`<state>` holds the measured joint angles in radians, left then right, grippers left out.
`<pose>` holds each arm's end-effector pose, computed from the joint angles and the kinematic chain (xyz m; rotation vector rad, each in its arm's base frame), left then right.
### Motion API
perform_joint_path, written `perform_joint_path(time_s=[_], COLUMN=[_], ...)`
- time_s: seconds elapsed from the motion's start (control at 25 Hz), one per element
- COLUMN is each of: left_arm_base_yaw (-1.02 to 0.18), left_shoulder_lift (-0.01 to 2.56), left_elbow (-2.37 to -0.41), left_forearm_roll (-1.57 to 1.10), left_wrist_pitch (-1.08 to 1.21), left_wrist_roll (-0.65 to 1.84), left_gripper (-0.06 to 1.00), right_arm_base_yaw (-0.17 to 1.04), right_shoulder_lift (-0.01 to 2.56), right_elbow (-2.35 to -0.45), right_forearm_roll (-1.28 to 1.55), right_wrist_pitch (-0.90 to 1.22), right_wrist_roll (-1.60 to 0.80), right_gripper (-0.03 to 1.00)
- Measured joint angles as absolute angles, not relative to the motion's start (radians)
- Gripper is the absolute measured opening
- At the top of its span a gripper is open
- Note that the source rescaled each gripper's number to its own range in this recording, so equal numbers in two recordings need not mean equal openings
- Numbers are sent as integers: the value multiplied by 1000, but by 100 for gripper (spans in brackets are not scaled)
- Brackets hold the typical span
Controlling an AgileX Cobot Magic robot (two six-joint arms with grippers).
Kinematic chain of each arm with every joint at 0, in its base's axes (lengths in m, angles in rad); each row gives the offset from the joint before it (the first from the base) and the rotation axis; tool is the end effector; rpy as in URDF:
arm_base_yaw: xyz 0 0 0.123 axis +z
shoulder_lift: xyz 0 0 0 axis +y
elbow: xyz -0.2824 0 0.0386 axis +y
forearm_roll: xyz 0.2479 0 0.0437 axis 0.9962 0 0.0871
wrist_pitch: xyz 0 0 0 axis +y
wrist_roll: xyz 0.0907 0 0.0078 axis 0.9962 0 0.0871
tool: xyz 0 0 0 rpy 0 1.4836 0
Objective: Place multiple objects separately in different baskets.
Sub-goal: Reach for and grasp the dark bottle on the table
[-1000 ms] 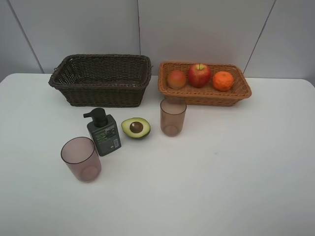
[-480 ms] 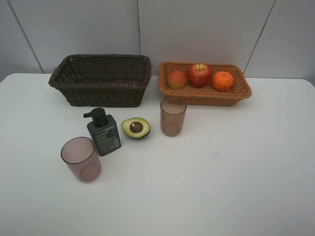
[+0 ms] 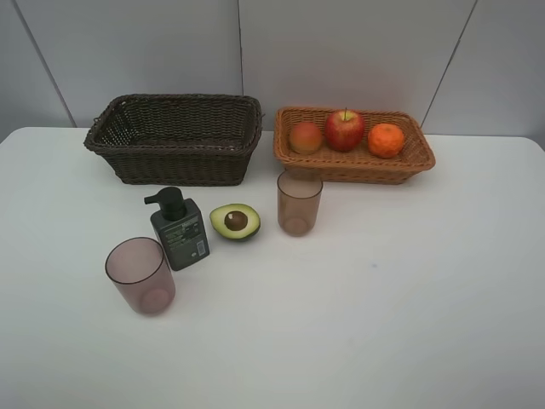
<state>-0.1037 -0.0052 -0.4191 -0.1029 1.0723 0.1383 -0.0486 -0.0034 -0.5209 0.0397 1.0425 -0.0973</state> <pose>0.0013 -0.0084 0.2539 0.2577 2.1130 -0.1049 -0.0070 0.0035 0.2845 -0.0507 2.0008 -0.0465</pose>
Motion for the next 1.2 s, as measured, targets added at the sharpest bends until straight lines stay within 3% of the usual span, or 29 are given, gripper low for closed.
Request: perform_joint_path(time_s=[0.4, 1.2], left_arm_base_yaw=[-104, -104], left_shoulder_lift=[121, 736], left_elbow=[-491, -735], left_forearm_roll=[-147, -263], left_wrist_pitch=[1059, 994], left_wrist_roll=[141, 422], left_gripper=[97, 97], right_arm_base_yaw=[-49, -49], right_shoulder_lift=[-3, -3], right_elbow=[-521, -521], right_forearm_roll=[40, 40], right_wrist_pitch=[1043, 1043], right_wrist_roll=[-97, -97], right_gripper=[100, 100])
